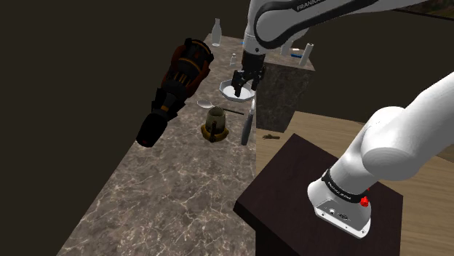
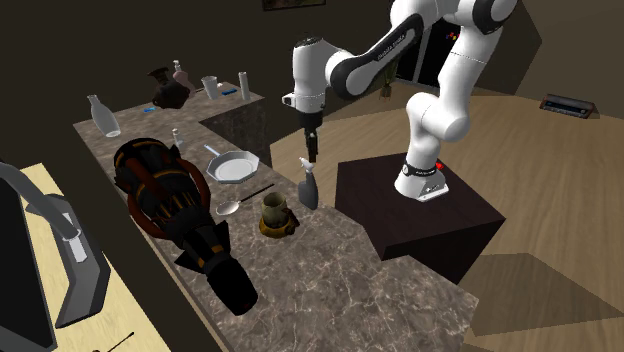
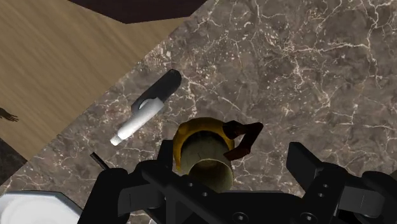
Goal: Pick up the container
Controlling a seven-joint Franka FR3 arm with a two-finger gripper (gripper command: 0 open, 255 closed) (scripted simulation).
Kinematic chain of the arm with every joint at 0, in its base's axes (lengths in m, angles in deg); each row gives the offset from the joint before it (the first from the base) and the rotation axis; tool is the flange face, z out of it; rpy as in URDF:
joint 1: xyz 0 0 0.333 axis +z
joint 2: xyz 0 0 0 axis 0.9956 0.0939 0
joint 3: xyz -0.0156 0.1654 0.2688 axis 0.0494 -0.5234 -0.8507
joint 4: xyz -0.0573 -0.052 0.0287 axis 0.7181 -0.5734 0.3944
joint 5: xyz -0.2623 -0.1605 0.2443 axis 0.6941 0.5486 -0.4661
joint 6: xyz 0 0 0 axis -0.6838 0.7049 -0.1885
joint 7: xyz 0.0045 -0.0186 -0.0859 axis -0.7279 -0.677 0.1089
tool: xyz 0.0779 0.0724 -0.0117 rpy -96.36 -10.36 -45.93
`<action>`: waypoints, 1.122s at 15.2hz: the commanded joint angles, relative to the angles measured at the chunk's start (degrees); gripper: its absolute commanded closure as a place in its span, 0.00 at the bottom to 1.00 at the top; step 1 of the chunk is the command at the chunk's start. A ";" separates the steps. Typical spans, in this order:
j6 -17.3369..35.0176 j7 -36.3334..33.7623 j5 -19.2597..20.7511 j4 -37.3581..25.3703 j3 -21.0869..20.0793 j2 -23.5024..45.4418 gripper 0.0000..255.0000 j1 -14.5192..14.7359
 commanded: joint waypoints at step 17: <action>18.45 2.76 -4.36 -18.85 -1.37 36.08 0.00 0.95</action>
